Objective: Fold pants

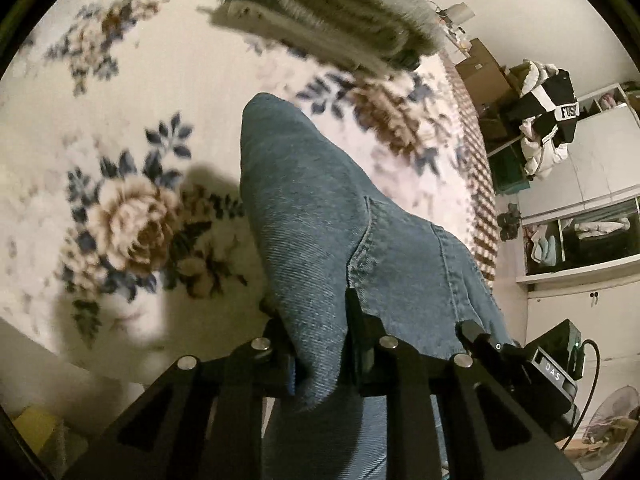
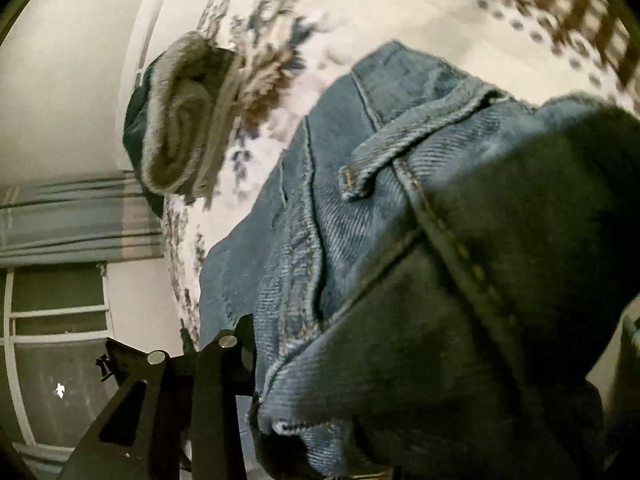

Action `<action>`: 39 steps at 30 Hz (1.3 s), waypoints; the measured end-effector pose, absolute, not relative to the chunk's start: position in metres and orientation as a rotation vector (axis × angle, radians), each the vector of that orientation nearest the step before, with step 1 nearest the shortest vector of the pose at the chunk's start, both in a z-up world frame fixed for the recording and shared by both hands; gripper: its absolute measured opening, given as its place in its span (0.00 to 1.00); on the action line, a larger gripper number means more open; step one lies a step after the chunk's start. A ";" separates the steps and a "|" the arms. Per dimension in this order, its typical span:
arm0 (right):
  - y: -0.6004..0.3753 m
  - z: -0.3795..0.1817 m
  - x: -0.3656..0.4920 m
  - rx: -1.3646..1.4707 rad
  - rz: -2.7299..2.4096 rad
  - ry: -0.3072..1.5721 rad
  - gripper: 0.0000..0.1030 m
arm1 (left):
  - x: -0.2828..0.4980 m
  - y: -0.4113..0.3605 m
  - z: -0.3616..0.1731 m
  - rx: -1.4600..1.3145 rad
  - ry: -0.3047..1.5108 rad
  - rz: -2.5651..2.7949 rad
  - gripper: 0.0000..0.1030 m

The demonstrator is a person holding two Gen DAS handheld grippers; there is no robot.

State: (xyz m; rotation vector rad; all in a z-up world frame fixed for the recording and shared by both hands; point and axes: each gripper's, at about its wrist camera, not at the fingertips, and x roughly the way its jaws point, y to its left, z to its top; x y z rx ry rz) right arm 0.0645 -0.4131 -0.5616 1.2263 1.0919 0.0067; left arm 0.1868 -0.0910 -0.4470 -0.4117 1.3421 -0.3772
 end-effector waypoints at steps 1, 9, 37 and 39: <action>-0.412 -0.552 0.070 1.221 0.016 1.090 0.40 | 0.192 -0.092 -0.434 -0.408 1.334 -0.378 0.16; -0.416 -0.463 0.131 1.185 0.070 1.012 0.40 | 0.261 -0.102 -0.350 -0.393 1.231 -0.416 0.16; -0.379 -0.491 0.554 1.076 0.005 0.943 0.49 | 0.643 -0.061 -0.442 -0.467 1.266 -0.422 0.21; -0.383 -0.489 0.548 1.096 0.020 0.972 0.51 | 0.642 -0.058 -0.440 -0.477 1.274 -0.427 0.21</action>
